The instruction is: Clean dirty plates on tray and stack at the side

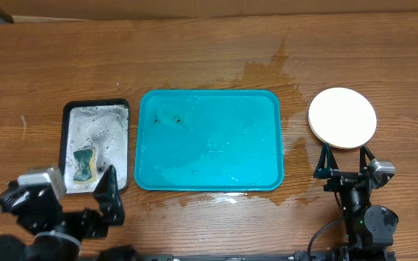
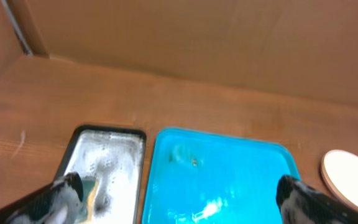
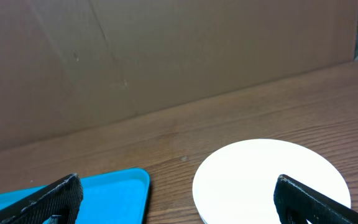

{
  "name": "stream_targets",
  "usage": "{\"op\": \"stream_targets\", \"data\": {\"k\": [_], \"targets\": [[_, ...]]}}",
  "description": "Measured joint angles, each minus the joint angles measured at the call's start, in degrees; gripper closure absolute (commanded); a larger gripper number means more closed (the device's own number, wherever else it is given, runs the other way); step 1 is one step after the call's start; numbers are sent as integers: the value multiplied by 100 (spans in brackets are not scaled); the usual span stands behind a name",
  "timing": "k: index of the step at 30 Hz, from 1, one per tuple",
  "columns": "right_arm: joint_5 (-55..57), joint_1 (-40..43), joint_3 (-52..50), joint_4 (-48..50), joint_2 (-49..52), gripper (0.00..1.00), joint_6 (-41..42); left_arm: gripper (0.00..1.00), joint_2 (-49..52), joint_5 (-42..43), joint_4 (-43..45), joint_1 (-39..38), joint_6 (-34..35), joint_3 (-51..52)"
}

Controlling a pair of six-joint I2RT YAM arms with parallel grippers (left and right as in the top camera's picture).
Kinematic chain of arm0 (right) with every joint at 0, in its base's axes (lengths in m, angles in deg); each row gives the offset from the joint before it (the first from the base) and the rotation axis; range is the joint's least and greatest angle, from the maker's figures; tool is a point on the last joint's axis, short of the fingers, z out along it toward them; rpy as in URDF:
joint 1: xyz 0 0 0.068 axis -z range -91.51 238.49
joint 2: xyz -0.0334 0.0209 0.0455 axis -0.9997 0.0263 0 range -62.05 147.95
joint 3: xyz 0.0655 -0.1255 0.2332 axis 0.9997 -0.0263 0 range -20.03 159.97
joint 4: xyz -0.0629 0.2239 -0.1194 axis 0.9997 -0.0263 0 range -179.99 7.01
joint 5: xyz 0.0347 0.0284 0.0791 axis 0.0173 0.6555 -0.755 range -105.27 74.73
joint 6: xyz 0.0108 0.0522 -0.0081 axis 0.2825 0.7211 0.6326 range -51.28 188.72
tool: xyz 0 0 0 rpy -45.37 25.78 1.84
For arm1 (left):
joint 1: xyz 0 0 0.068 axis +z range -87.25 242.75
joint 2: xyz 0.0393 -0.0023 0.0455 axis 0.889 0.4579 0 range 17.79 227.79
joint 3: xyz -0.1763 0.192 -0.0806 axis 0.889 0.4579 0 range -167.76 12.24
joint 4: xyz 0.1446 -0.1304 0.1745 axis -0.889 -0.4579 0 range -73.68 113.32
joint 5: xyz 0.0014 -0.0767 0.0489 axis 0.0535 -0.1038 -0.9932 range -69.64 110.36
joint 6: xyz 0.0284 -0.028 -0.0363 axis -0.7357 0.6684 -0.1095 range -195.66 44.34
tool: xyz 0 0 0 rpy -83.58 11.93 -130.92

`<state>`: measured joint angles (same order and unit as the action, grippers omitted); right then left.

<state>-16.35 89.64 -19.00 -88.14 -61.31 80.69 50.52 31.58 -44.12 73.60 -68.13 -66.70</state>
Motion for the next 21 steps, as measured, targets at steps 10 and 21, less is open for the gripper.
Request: {"op": "stream_targets", "data": {"k": [10, 21], "targets": [[-2, 0, 0, -2, 0, 0, 2, 0, -1386, 70, 6413, 0, 1314, 3958], [-2, 0, 0, 0, 0, 0, 0, 0, -2599, -275, 8546, -363, 1679, 6835]]}}
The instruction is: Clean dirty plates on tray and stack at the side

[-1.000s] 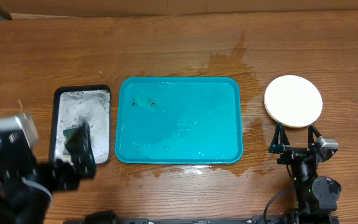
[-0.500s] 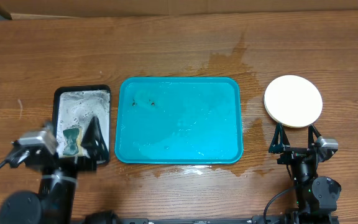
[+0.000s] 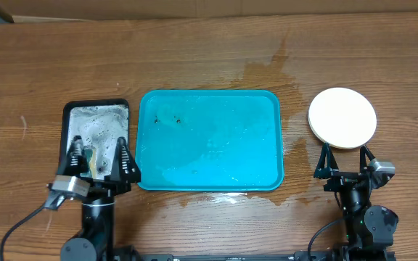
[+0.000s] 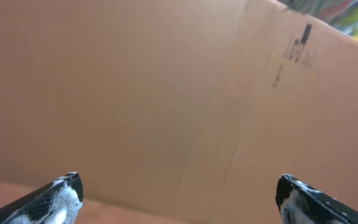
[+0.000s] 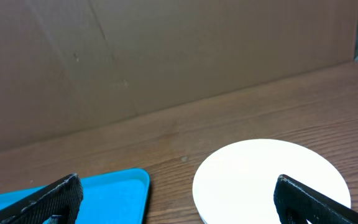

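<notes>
The blue tray (image 3: 209, 141) lies in the middle of the table, wet, with a few dark specks and no plates on it. The white plate stack (image 3: 342, 118) sits to its right, also seen in the right wrist view (image 5: 269, 180). My left gripper (image 3: 99, 156) is open over the near end of the black soap tray (image 3: 96, 116). Its foam-covered fingertips (image 4: 67, 190) point at a cardboard wall. Between them the yellow-green sponge (image 3: 88, 161) is mostly hidden. My right gripper (image 3: 345, 158) is open and empty, just short of the plates' near edge.
A water stain (image 3: 271, 72) spreads on the wood behind the blue tray, and more wet patches lie along its front edge. A cardboard wall (image 5: 166, 56) closes the back of the table. The blue tray's corner (image 5: 104, 193) shows in the right wrist view.
My left arm has moved from the table's front left corner to the near end of the soap tray. Its camera now faces the cardboard wall instead of the table. The right arm has not moved.
</notes>
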{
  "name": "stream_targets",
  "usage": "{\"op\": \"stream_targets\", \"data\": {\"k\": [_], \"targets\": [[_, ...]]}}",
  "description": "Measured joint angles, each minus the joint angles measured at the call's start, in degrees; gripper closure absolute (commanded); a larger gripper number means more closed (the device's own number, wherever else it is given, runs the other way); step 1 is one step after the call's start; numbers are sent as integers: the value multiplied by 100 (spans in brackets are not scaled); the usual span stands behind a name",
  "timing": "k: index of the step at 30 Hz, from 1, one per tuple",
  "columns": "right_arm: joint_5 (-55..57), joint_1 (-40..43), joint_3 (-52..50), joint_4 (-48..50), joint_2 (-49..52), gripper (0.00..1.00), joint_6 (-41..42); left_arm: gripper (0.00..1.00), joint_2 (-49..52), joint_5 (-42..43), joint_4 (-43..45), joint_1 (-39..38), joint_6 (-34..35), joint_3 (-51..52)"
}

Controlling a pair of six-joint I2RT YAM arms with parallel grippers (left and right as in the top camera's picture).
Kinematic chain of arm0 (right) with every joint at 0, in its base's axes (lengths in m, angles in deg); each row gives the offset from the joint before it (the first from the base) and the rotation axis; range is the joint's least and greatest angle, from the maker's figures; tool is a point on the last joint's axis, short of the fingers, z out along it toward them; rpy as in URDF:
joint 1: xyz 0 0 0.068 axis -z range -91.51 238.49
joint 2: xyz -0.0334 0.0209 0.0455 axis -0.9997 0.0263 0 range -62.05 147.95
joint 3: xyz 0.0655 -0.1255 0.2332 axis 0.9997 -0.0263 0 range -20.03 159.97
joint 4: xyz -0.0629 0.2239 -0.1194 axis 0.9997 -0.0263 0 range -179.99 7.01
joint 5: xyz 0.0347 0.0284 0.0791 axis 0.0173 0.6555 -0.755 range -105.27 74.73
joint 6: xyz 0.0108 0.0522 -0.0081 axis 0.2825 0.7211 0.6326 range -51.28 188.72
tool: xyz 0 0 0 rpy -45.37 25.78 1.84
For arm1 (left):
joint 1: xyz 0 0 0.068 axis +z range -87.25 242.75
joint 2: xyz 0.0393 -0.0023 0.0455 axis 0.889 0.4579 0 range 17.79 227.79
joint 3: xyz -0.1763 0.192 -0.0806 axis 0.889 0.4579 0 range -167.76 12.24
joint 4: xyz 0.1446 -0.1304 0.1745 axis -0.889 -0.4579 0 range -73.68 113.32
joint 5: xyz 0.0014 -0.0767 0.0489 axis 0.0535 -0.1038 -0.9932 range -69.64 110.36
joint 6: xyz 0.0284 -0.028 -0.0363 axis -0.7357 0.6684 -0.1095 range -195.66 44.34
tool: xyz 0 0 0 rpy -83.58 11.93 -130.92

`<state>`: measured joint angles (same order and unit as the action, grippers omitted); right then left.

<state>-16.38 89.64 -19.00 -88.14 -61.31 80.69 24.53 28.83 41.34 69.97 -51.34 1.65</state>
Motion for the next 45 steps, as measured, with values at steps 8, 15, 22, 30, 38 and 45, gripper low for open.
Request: {"op": "stream_targets", "data": {"k": [8, 15, 22, 30, 38, 45], "targets": [[2, 0, 0, 0, 0, 0, 4, 0, -577, -448, 81, -168, 22, 809], [4, 0, 0, 0, 0, 0, 2, 0, -588, -518, -962, -328, -105, 992], [0, 0, 0, -4, 0, 0, 2, 0, -592, -592, -2232, -350, -767, 1012], [2, 0, 0, 0, 0, 0, 0, 0, -599, -619, -2232, -350, -1386, 1012], [2, 0, 0, 0, 0, 0, 0, 0, -599, -619, -2232, -350, -1447, 1012], [0, 0, 0, -2, 0, 0, 2, 0, -599, -619, -2232, -350, -1447, 1012]]}}
